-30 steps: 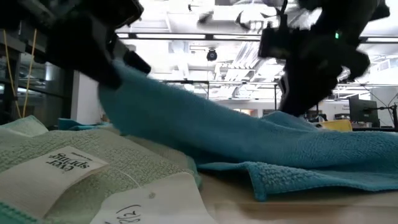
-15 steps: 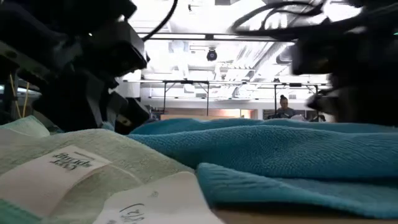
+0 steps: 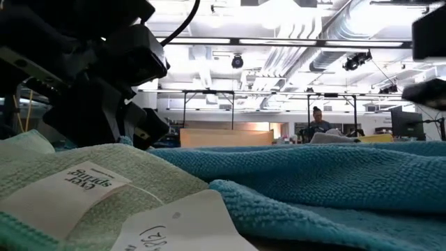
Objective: Fold microfiber towels
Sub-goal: Fold the bottom blue microfiber cloth
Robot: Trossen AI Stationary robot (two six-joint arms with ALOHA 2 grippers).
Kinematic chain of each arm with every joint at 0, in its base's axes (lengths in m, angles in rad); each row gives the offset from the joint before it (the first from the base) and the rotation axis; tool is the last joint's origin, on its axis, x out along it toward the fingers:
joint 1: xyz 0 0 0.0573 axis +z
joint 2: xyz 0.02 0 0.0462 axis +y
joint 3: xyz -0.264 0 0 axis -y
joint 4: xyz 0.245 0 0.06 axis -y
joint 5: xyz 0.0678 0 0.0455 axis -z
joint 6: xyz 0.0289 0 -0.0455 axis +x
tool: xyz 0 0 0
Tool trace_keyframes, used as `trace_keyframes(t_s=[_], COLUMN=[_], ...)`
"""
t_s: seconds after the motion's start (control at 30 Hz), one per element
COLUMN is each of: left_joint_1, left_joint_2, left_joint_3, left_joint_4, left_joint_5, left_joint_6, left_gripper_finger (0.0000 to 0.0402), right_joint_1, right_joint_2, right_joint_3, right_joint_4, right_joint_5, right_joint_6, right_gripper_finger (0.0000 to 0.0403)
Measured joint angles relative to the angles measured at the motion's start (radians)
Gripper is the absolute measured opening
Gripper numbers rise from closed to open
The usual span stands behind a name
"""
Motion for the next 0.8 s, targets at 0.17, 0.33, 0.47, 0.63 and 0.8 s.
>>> trace_keyframes(t_s=[0.17, 0.33, 0.47, 0.63, 0.8], left_joint_1=[0.0, 0.0, 0.0, 0.0, 0.0], left_joint_2=[0.0, 0.0, 0.0, 0.0, 0.0], left_joint_3=[0.0, 0.0, 0.0, 0.0, 0.0], left_joint_4=[0.001, 0.002, 0.006, 0.006, 0.007], left_joint_5=[0.0, 0.0, 0.0, 0.0, 0.0], left_joint_6=[0.0, 0.0, 0.0, 0.0, 0.0], left_gripper_finger=[0.0001, 0.0001, 0.0001, 0.0001, 0.0001], right_joint_1=[0.0, -0.07, -0.156, -0.27, -0.368], right_joint_2=[-0.009, -0.009, -0.009, -0.009, -0.009], right_joint_3=[0.057, 0.063, 0.063, 0.063, 0.063], right_joint_4=[-0.062, -0.013, 0.026, 0.097, 0.148], right_joint_5=[0.206, 0.186, 0.076, -0.023, -0.164], right_joint_6=[-0.074, -0.193, -0.291, -0.394, -0.531], right_gripper_finger=[0.0, 0.0001, 0.0015, 0.0069, 0.0122])
